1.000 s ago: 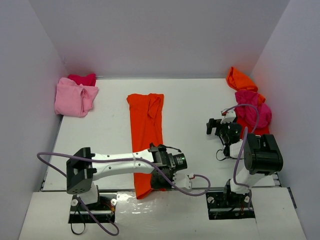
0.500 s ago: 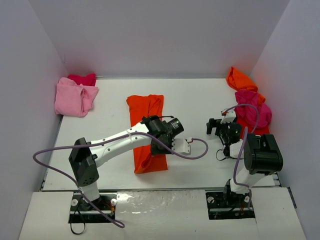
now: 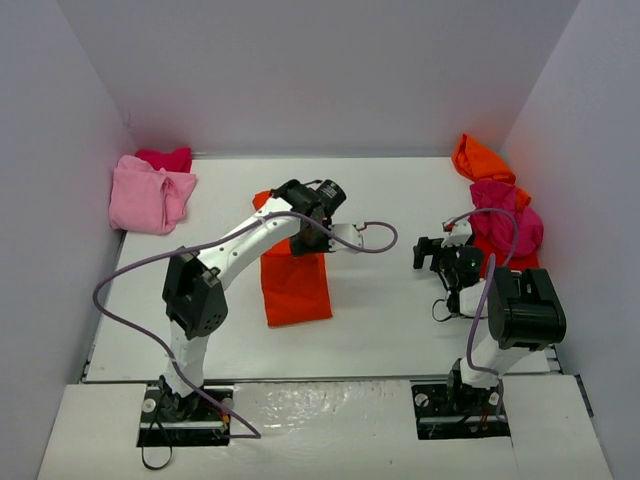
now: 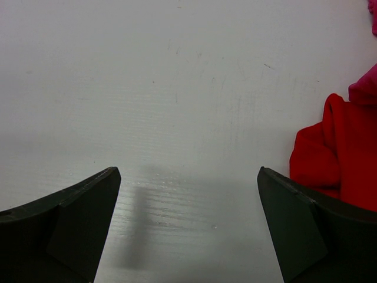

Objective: Fold and stack the t-shirts
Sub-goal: Fold the folded rectangular tshirt in 1/3 of the way

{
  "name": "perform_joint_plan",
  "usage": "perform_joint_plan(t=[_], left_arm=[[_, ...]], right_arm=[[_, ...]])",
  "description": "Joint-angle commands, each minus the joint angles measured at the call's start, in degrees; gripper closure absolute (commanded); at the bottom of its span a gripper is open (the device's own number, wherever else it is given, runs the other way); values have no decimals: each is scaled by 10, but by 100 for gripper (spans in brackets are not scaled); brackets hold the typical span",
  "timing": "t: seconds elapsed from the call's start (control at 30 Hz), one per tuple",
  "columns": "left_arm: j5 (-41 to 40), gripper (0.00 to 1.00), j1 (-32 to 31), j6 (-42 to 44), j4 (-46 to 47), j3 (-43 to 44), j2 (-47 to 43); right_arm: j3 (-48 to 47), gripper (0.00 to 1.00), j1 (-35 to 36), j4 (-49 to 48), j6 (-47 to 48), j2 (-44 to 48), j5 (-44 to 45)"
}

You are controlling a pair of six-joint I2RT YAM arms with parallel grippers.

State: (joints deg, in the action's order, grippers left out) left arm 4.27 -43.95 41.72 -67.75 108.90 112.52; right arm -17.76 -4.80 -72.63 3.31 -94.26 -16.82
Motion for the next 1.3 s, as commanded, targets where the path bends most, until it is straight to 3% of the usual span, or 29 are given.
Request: perform_joint_plan(t=[0.0, 0.57, 0.6, 0.63, 0.7, 0.73, 0.77, 1.03, 1.27], left_arm=[[22, 100, 26, 53, -8, 57, 26], [40, 100, 66, 92, 4, 168, 163], [33, 96, 68, 92, 24, 168, 166], [25, 85, 70, 87, 53, 160, 164], [11, 51, 74, 75, 116, 133, 154], [5, 43, 75, 75, 139, 109, 143], [2, 41, 75, 73, 151, 106, 140], [-3, 40, 74, 49, 160, 95, 97], [-12, 44, 16, 15, 114, -60, -29]], right_arm=[[-13, 0, 4, -105, 9, 14, 7], [-13, 0, 4, -104, 10, 14, 7], [-13, 0, 4, -104, 10, 14, 7], [-13, 0, 4, -104, 10, 14, 7], [-13, 0, 4, -104, 10, 14, 7], [-13, 0, 4, -104, 10, 14, 6], [-13, 0, 4, -104, 10, 14, 7], [-13, 0, 4, -104, 10, 14, 7], [-13, 0, 4, -104, 9, 14, 7]])
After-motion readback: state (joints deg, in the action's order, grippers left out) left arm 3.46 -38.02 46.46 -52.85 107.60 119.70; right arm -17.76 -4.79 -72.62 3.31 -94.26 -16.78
